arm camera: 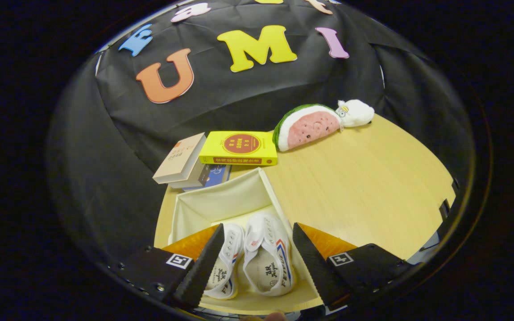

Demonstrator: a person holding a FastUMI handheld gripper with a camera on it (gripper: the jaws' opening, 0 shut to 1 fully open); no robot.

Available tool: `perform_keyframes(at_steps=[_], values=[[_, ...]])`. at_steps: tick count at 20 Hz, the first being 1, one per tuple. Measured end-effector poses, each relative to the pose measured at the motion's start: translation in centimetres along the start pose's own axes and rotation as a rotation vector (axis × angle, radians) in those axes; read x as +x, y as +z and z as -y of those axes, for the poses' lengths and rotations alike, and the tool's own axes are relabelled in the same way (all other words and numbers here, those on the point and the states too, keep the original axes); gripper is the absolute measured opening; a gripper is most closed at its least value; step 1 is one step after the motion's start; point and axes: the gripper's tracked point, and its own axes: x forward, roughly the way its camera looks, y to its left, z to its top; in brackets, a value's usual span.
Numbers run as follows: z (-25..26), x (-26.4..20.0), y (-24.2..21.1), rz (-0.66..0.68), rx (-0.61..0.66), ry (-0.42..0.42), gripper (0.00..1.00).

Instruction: Open the storage box then place both shoes into the box .Put the left shoe in first, then the right shoe, with the right side of both shoes facing outward in a uniform manner.

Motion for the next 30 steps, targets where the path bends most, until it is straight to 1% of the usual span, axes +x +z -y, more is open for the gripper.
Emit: perform_keyframes(at_steps=[4, 7, 9, 13, 16, 19, 21, 23, 25, 27, 30], values=[[2.4, -2.4, 2.0, 0.063, -0.055, -0.009, 0.96], [5.0, -5.1, 4.4, 0.122, -0.131, -0.022, 0.96], [7.5, -7.5, 7.0, 0.176, -0.178, -0.048, 0.96], [12.3, -12.7, 12.6, 0.299, -0.214, -0.080, 0.96], [15.0, -17.7, 17.3, 0.443, -0.229, -0.078, 0.96], [17.1, -21.9, 20.2, 0.546, -0.256, -0.077, 0.96], [18.3, -23.9, 21.1, 0.599, -0.255, -0.080, 0.96], [18.9, -25.5, 20.8, 0.627, -0.253, -0.075, 0.96], [19.6, -26.2, 19.8, 0.619, -0.239, -0.067, 0.96], [20.0, -26.8, 18.5, 0.607, -0.206, -0.036, 0.96], [21.4, -27.3, 17.5, 0.596, -0.207, -0.030, 0.96]])
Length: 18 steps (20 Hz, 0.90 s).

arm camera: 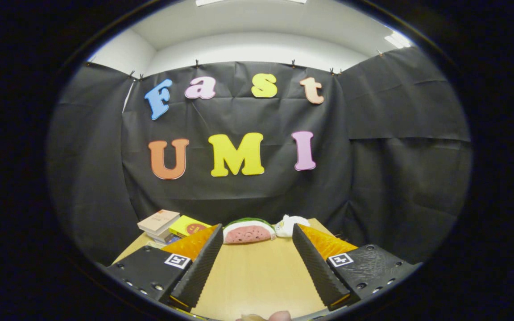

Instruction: Open the storage box then place both shoes into the box .Put the left shoe in first, then the right shoe, with the right side of both shoes facing outward in a uniform manner.

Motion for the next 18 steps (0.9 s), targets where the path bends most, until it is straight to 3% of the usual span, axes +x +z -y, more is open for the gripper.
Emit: perform_keyframes(at_steps=[18], values=[[0.64, 0.64, -0.55, -0.001, 0.027, 0.033, 0.96]])
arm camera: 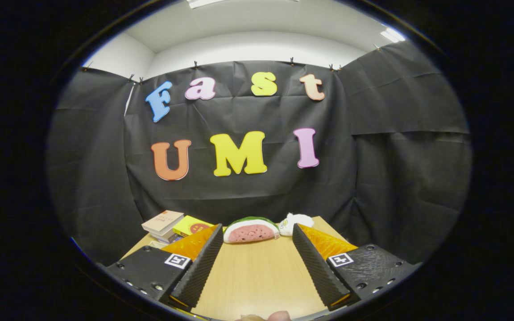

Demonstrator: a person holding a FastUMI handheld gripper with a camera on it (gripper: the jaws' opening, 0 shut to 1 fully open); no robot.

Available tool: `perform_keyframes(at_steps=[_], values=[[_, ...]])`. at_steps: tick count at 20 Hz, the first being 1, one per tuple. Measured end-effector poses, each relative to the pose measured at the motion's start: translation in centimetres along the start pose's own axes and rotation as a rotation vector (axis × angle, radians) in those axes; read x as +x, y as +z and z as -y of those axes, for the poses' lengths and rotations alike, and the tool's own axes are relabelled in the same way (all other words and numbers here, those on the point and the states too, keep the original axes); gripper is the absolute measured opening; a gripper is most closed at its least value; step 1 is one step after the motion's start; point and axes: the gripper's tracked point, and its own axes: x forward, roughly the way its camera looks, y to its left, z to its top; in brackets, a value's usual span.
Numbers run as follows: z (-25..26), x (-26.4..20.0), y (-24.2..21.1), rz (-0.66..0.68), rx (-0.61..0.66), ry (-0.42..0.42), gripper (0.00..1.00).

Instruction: Open the storage box then place both shoes into the box .Put the left shoe in first, then the right shoe, with the right side of both shoes facing outward in a uniform manner.

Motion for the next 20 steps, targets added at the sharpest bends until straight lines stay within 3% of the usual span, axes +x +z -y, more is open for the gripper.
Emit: perform_keyframes(at_steps=[20], values=[[1.3, 2.1, -0.3, -0.003, 0.007, -0.010, 0.96]])
